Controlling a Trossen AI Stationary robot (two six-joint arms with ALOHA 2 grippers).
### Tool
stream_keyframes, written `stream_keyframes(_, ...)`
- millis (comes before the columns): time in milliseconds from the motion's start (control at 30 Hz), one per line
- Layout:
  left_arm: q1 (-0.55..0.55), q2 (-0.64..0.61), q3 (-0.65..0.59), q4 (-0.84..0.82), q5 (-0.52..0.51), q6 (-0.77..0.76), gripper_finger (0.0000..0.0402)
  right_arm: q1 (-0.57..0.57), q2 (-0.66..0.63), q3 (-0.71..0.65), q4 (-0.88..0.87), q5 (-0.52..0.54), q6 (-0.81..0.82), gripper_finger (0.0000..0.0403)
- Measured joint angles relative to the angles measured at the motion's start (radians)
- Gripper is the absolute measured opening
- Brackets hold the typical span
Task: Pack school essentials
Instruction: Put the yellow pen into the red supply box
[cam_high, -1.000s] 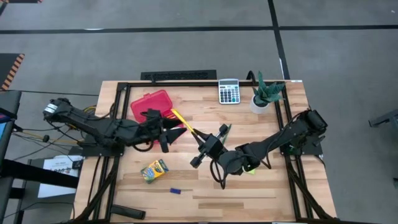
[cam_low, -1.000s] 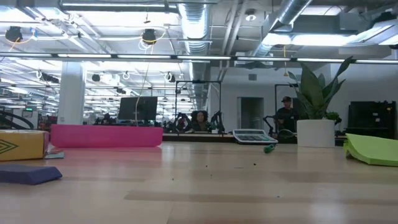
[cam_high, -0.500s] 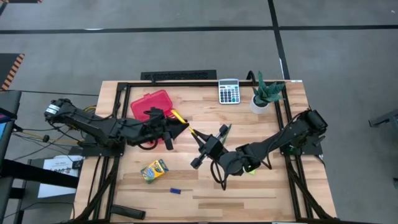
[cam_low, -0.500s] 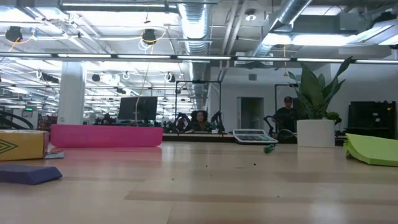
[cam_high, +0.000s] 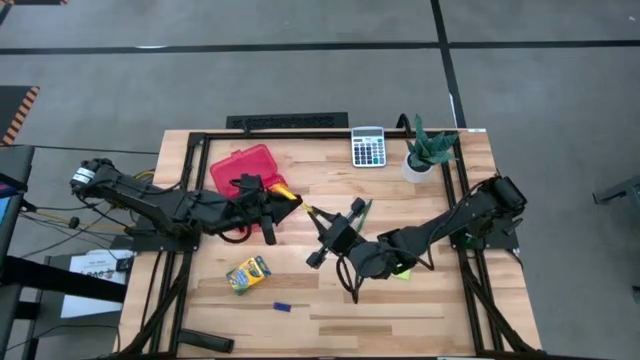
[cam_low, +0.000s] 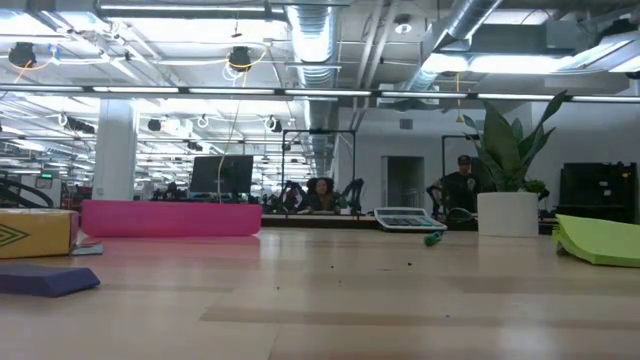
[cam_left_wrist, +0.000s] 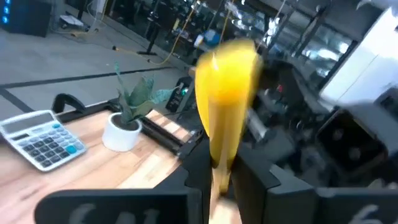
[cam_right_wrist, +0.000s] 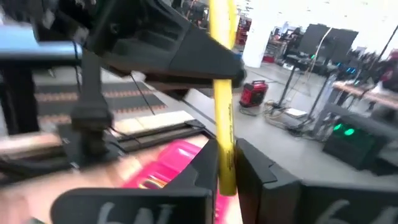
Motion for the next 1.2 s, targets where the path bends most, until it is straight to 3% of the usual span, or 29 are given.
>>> stream_keyframes(100, 0.026, -0.029, 0.029, -0.148, -0.028, 0.007, 0.0026, 0.038, -0.049, 0.002, -0.116, 0.051, 0.049, 0.0082)
stream_keyframes(333, 0.137, -0.070, 0.087, -0.611, -0.012, 0.005, 0.0026, 0.144, -0.146, 0.000, -0.553, 0.085, 0.374, 0.0146)
stream_keyframes(533, 0.321, -0.015, 0.088, -0.970, 0.172, 0.009, 0.0026, 0.216, -0.174, 0.001, -0.861, 0.077, 0.735, 0.0156)
stream_keyframes(767, 0.458, 0.137, 0.088, -1.121, 0.213, 0.190, 0.0028, 0.246, -0.135, 0.000, -1.008, 0.029, 0.957, 0.0138)
stream_keyframes(1200, 0.515, 0.441, 0.076, -1.237, 0.225, 0.375, 0.0031, 0.265, -0.082, 0.000, -1.016, -0.078, 1.036, 0.0134)
